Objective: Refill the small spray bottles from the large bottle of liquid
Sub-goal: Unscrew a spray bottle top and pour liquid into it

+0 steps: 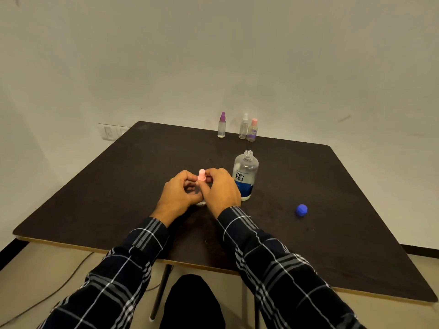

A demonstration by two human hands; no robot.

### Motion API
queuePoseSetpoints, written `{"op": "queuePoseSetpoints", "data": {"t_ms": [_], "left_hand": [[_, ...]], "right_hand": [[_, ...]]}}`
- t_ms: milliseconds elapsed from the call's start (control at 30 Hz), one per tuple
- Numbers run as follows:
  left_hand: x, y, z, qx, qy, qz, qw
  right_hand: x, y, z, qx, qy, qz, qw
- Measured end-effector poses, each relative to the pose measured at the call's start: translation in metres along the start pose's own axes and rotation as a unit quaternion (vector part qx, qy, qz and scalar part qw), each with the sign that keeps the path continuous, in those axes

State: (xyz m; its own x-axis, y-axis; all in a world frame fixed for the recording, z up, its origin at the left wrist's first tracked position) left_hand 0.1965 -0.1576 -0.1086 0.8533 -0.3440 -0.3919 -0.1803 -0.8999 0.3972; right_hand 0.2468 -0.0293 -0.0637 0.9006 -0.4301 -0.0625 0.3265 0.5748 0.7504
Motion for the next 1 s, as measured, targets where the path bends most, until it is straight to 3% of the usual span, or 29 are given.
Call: {"op": "queuePoseSetpoints", "data": {"t_ms": [100, 233, 333, 467, 667, 833, 1000], "left_hand": [[0.001, 0.0, 0.0, 0.007, -0.005, 0.002, 1.0], [0.001, -0.002, 0.002, 0.015, 0.002, -0.005, 1.0], [0.001, -0.003, 0.001, 0.011, 0.005, -0.005, 1.0], [-0.001, -0.007, -0.002, 0.013, 0.006, 0.001, 1.0], [-0.013, -0.02, -0.003, 0.006, 0.008, 0.024, 1.0], [-0.034, -0.033, -0.001, 0.024, 0.008, 0.029, 0.999], [-0.072, -0.048, 0.008, 0.011, 0.0, 0.038, 0.999]], "right_hand": [[0.01, 0.007, -0.021, -0.081, -0.002, -0.059, 0.995], [0.03, 0.038, -0.084, -0.212, -0.167, -0.253, 0.929], [0.015, 0.038, -0.113, -0.186, -0.238, -0.213, 0.929], [-0.012, 0.028, -0.118, -0.133, -0.196, -0.11, 0.965], [-0.028, 0.024, -0.119, -0.101, -0.178, -0.05, 0.978], [-0.037, 0.04, -0.131, -0.077, -0.213, -0.085, 0.97], [-0.036, 0.043, -0.141, -0.064, -0.183, -0.112, 0.975]]}}
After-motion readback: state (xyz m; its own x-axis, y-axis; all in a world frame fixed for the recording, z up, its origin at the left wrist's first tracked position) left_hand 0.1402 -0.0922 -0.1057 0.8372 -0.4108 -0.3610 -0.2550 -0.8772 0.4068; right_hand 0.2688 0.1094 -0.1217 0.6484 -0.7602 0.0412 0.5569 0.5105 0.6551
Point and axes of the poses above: each hand's wrist, its own x-axis away from the middle knuckle, its own y-axis out of the back of the hand, z = x × y, the point moved 8 cm from there along -x, towards the middle knuckle, and after that the axes turned 13 degrees about -y, right-handed, at the moved point
